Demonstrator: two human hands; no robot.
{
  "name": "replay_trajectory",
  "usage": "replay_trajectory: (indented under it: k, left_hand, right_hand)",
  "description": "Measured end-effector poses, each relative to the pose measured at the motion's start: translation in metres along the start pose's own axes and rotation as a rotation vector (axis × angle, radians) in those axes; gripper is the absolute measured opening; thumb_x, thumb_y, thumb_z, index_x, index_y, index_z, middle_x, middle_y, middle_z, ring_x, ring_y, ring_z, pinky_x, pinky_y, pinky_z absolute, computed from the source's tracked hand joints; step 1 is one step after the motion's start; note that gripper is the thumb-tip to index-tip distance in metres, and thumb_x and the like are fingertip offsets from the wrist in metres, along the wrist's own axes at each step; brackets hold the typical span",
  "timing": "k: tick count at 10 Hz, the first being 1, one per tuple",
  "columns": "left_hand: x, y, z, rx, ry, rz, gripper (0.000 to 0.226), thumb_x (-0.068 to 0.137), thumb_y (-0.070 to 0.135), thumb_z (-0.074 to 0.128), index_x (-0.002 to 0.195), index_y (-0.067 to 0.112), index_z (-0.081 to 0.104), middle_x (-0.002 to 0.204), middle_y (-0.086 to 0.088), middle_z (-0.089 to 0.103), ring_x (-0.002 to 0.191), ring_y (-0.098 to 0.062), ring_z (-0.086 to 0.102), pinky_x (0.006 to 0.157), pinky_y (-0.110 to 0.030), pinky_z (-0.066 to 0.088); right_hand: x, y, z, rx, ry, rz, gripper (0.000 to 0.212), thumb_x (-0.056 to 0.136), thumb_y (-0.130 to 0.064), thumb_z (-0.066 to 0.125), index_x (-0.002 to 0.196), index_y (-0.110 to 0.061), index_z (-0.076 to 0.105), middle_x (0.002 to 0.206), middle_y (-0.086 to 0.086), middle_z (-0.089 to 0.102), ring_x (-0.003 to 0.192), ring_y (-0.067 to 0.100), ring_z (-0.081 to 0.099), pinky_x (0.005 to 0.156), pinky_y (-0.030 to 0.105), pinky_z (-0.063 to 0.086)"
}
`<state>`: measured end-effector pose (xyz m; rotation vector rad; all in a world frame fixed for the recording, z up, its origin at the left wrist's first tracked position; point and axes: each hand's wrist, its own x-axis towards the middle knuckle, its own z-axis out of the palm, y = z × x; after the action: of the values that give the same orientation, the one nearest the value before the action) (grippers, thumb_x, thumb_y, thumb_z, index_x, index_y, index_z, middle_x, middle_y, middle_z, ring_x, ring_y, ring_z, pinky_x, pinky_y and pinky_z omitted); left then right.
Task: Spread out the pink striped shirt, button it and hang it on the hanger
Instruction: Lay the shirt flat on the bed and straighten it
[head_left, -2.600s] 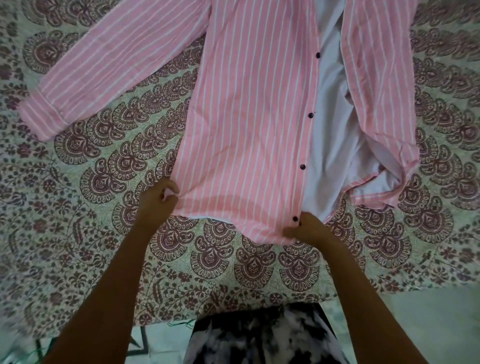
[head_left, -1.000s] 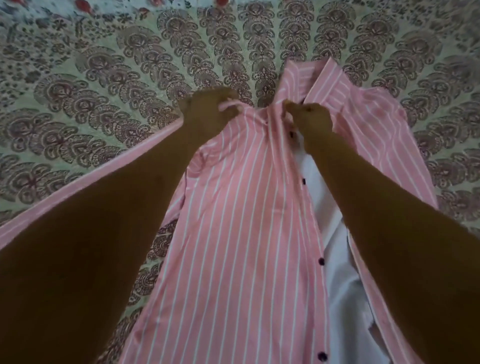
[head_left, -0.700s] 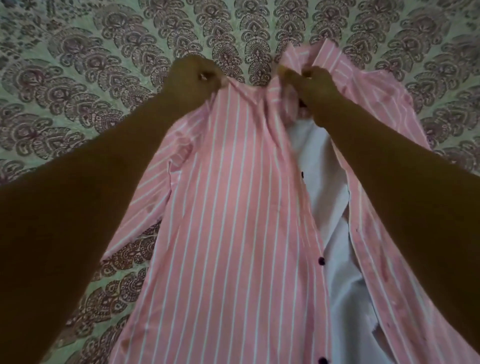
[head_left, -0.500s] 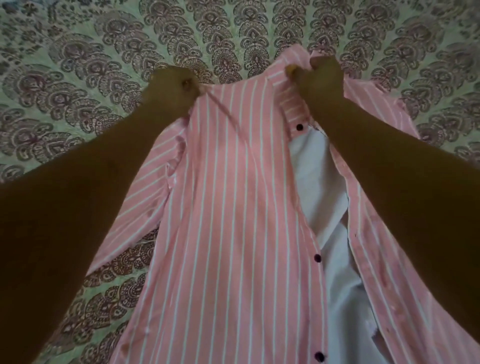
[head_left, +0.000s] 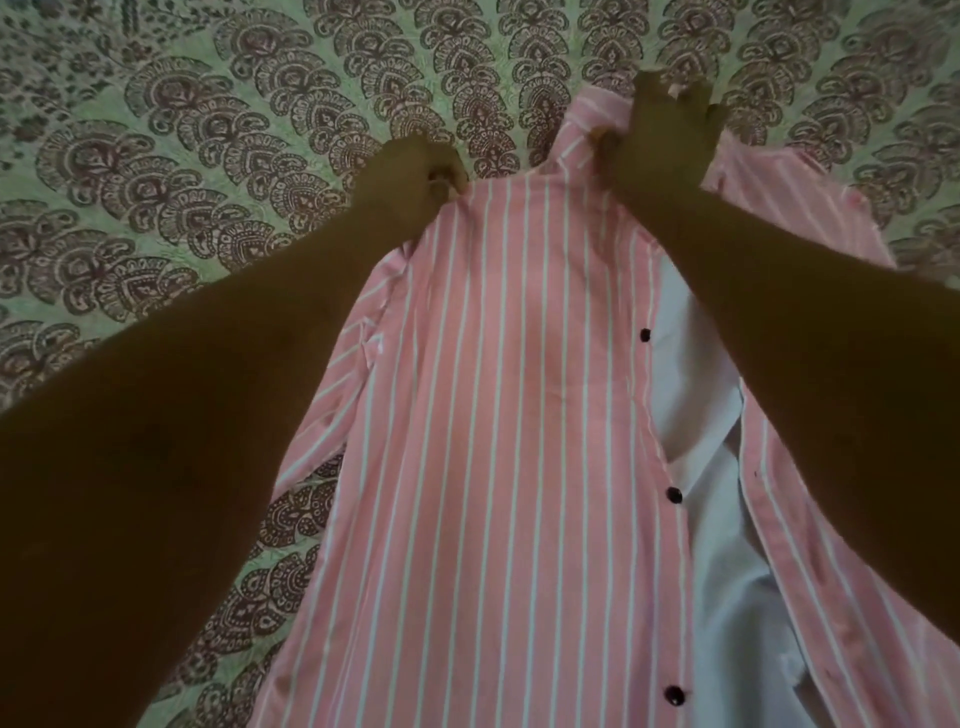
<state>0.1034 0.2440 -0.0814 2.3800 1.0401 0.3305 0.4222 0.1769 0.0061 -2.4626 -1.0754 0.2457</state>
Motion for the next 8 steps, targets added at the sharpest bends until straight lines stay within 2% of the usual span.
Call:
replay_trajectory:
  k: [1, 2, 3, 4, 5, 6, 7, 8]
  left_hand:
    - [-0.006, -0.003, 0.005, -0.061, 0.012, 0.025, 0.024, 0.083, 0.005, 0.054, 0.099, 0.01, 0.071, 0.107, -0.009, 0.065, 0.101, -0.021, 0.058, 0.087, -0.022, 0.041]
    - [-0.024, -0.012, -0.003, -0.237, 0.107, -0.044, 0.035, 0.082, -0.001, 0.046, 0.106, 0.011, 0.068, 0.107, -0.004, 0.061, 0.099, -0.012, 0.053, 0.088, -0.017, 0.04]
    - [-0.057, -0.033, -0.018, -0.361, 0.253, -0.244, 0.034, 0.083, 0.007, 0.046, 0.11, 0.013, 0.064, 0.112, -0.012, 0.065, 0.098, -0.019, 0.059, 0.093, -0.028, 0.046]
    - [-0.091, -0.053, -0.031, -0.061, 0.172, -0.298, 0.034, 0.08, 0.029, 0.053, 0.109, 0.014, 0.062, 0.1, -0.012, 0.066, 0.092, -0.029, 0.061, 0.084, -0.035, 0.048]
    - [-0.105, -0.063, -0.041, 0.105, 0.036, -0.265, 0.026, 0.086, 0.031, 0.061, 0.093, 0.007, 0.062, 0.078, -0.007, 0.054, 0.076, -0.02, 0.051, 0.064, -0.027, 0.033]
    - [-0.101, -0.083, -0.066, 0.084, 0.051, -0.269, 0.032, 0.086, 0.031, 0.061, 0.078, 0.0, 0.062, 0.064, -0.008, 0.048, 0.065, -0.018, 0.045, 0.055, -0.026, 0.026]
    - [-0.103, -0.104, -0.089, 0.031, 0.104, -0.415, 0.022, 0.081, 0.024, 0.068, 0.08, 0.003, 0.066, 0.052, 0.007, 0.053, 0.047, -0.002, 0.048, 0.048, -0.007, 0.036]
    - [-0.106, -0.101, -0.081, 0.107, 0.117, -0.417, 0.019, 0.081, 0.02, 0.068, 0.096, 0.009, 0.066, 0.086, -0.006, 0.065, 0.078, -0.017, 0.061, 0.075, -0.028, 0.048]
  right_hand:
    - [-0.123, -0.017, 0.093, -0.195, 0.04, -0.026, 0.061, 0.094, -0.035, 0.038, 0.146, -0.009, 0.017, 0.154, 0.017, 0.015, 0.143, 0.033, 0.007, 0.116, 0.047, 0.003]
    - [-0.183, -0.032, 0.117, -0.164, -0.045, -0.23, 0.059, 0.093, -0.037, 0.031, 0.145, -0.011, 0.021, 0.154, 0.014, 0.016, 0.143, 0.031, 0.011, 0.115, 0.044, 0.007]
    - [-0.196, -0.031, 0.117, -0.098, -0.179, -0.416, 0.062, 0.088, -0.045, 0.024, 0.144, -0.017, 0.026, 0.153, 0.012, 0.023, 0.141, 0.029, 0.018, 0.113, 0.042, 0.013]
    - [-0.213, -0.018, 0.131, -0.175, -0.331, -0.457, 0.069, 0.083, -0.055, 0.02, 0.146, -0.026, 0.019, 0.157, 0.006, 0.012, 0.144, 0.026, 0.01, 0.114, 0.045, 0.006]
    - [-0.208, -0.007, 0.128, -0.232, -0.365, -0.429, 0.072, 0.08, -0.061, 0.017, 0.146, -0.032, 0.012, 0.158, 0.002, 0.002, 0.145, 0.023, 0.002, 0.115, 0.043, -0.001]
    - [-0.21, -0.008, 0.128, -0.253, -0.394, -0.431, 0.072, 0.08, -0.061, 0.014, 0.146, -0.034, 0.009, 0.158, 0.001, -0.001, 0.145, 0.022, 0.0, 0.115, 0.043, -0.003]
    - [-0.209, -0.011, 0.127, -0.287, -0.414, -0.437, 0.073, 0.079, -0.063, 0.011, 0.146, -0.035, 0.008, 0.158, 0.002, -0.004, 0.145, 0.023, -0.001, 0.115, 0.045, -0.003]
    - [-0.21, -0.016, 0.125, -0.321, -0.423, -0.418, 0.067, 0.087, -0.061, 0.02, 0.147, -0.032, 0.01, 0.158, 0.004, -0.002, 0.145, 0.025, 0.0, 0.114, 0.047, -0.001]
